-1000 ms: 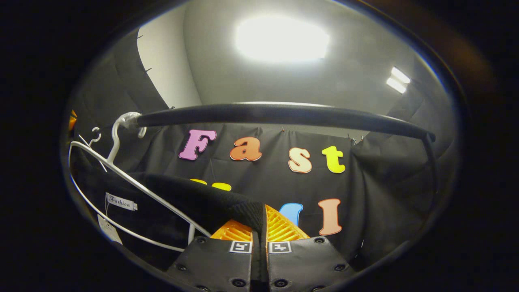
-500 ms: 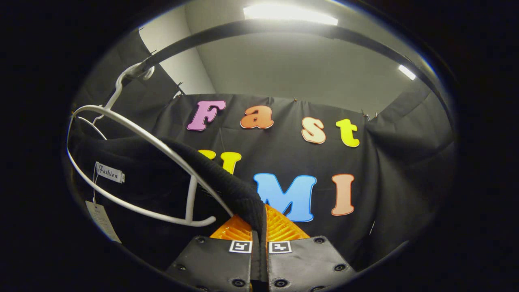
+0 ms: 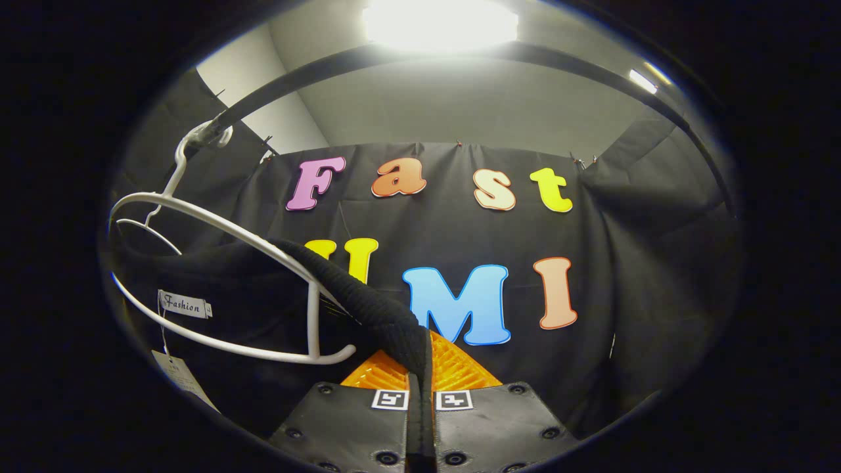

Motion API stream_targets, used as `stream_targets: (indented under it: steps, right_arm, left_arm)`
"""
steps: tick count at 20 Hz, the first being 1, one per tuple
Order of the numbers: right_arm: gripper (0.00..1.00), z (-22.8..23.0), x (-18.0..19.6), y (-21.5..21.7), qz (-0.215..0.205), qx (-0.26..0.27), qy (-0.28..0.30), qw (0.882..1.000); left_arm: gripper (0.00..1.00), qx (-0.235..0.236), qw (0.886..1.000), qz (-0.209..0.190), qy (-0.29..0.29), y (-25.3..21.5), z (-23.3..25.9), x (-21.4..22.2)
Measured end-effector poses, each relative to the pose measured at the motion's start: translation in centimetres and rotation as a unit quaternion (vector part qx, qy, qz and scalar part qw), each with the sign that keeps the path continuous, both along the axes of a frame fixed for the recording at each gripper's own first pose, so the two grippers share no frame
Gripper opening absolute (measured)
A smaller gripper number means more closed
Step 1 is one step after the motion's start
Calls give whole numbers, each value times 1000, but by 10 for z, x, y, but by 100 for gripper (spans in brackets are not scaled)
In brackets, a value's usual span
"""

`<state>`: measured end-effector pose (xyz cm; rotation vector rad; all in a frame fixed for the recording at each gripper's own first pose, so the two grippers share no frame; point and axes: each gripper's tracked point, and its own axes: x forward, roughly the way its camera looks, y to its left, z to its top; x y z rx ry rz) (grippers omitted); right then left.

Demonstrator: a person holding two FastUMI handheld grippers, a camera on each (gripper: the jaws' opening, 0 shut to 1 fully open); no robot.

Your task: Grasp the clothes on the hanger with both hands and then place them into the laundry hamper below.

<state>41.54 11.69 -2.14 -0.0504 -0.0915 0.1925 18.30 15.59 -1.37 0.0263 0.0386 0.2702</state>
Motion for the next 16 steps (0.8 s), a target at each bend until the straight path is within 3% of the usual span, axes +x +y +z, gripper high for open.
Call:
stream_targets:
  steps: [4,6,8,13,16]
  right_arm:
    - [1,4,-8,6,6,-18,-15,1000]
    - [1,6,-12,6,7,-24,-19,1000]
    - [1,6,-14,3,4,-24,-19,1000]
    - [1,7,-19,2,9,-23,-16,1000]
    - [1,10,-24,6,14,-31,-25,999]
  left_arm:
    - [1,-60,995,-74,26,-57,-9,-9]
    - [36,-55,993,-97,24,-72,-4,-9]
    - [63,-43,994,-95,23,-68,-5,-8]
    - [66,-89,991,-100,12,-67,5,-11]
    - [66,-95,987,-128,7,-81,7,-6]
